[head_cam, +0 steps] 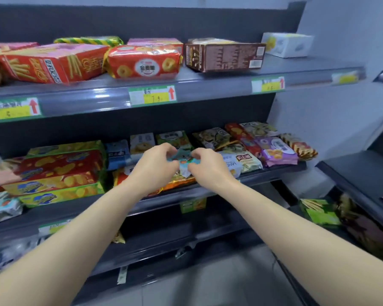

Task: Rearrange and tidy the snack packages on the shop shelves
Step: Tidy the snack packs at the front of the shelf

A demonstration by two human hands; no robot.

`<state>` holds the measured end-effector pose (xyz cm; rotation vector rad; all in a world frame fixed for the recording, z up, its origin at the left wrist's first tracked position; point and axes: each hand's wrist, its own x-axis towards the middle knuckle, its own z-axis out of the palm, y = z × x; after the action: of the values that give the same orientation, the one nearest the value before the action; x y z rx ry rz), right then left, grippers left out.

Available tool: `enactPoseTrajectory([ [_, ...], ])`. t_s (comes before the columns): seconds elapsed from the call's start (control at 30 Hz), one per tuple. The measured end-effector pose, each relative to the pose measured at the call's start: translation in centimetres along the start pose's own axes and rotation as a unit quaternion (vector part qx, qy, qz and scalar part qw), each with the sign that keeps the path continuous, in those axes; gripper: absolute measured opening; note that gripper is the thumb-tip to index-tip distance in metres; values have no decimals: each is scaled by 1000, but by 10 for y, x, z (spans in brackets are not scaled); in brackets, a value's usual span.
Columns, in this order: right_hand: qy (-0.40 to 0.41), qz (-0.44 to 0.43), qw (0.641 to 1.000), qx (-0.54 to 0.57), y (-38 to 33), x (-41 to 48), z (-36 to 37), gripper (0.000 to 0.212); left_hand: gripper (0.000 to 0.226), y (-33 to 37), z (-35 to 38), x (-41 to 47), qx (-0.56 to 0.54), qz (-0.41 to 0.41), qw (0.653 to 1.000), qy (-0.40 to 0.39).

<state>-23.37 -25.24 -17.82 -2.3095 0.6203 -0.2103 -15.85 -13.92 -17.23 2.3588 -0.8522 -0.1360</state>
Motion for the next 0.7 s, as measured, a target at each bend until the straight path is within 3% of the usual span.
enactPoseTrajectory([
  [0.33, 13, 8, 1000, 3, 48, -7, -54, 45, 35, 39, 8, -11, -25, -34, 998, 48],
  [0.5, 12, -6, 1000, 16, 46, -7, -60, 45, 33, 38, -11, -22, -15, -57, 995, 86],
  [0.7, 29, -50, 998, -7, 27, -9, -70, 44, 32, 57, -20, -22, -29, -23, 996, 87],
])
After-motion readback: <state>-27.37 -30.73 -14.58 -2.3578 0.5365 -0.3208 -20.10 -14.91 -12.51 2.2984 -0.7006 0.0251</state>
